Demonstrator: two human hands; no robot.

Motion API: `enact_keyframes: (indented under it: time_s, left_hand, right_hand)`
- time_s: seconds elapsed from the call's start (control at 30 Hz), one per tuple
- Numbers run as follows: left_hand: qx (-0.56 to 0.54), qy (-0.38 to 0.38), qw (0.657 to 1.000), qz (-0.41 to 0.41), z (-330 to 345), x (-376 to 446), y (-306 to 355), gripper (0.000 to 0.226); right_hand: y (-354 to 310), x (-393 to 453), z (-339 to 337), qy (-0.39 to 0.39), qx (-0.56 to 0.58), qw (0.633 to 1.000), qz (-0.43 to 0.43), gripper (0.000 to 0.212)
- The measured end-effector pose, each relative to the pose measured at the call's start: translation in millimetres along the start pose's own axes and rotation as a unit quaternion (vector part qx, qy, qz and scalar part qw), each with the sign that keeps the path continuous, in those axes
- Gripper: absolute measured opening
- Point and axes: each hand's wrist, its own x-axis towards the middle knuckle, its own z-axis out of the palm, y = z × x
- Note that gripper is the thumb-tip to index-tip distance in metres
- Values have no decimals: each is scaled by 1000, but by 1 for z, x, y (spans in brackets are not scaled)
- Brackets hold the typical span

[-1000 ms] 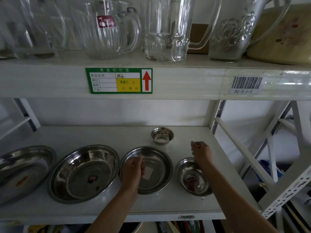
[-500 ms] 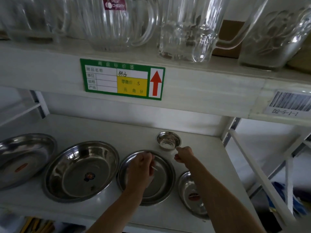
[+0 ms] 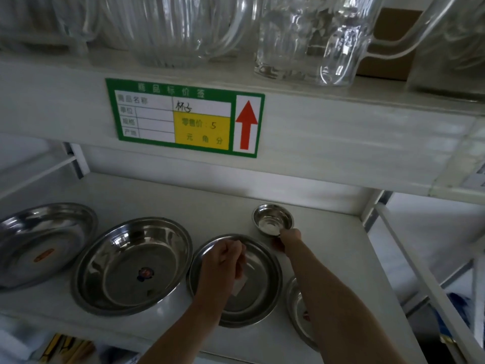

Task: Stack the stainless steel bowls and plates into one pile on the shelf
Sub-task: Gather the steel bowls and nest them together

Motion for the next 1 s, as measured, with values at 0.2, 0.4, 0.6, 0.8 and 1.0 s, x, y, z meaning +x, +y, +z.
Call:
enact_keyframes:
  time_s: [0.2, 0.4, 0.6, 0.8, 1.0]
  left_hand:
    - [-1, 0, 1000, -12, 4, -2, 2, 24]
    - [10, -12, 999, -30, 12, -6, 6, 21]
    - [9, -32, 999, -31, 22, -11, 9, 21]
    - [-30, -77, 996, -46, 33, -23, 14, 18]
    - [-30, -118, 991, -58, 43, -36, 13, 20]
  right_hand:
    - [2, 9, -7, -7, 79, 997, 13, 19]
    - [-7, -2, -45, 7, 141, 990, -20, 11]
    - [-5, -30, -98, 39, 154, 986, -39, 14]
    - [26, -64, -156, 101, 167, 980, -37, 13]
    - [69, -92, -199, 198, 189, 962, -10, 16]
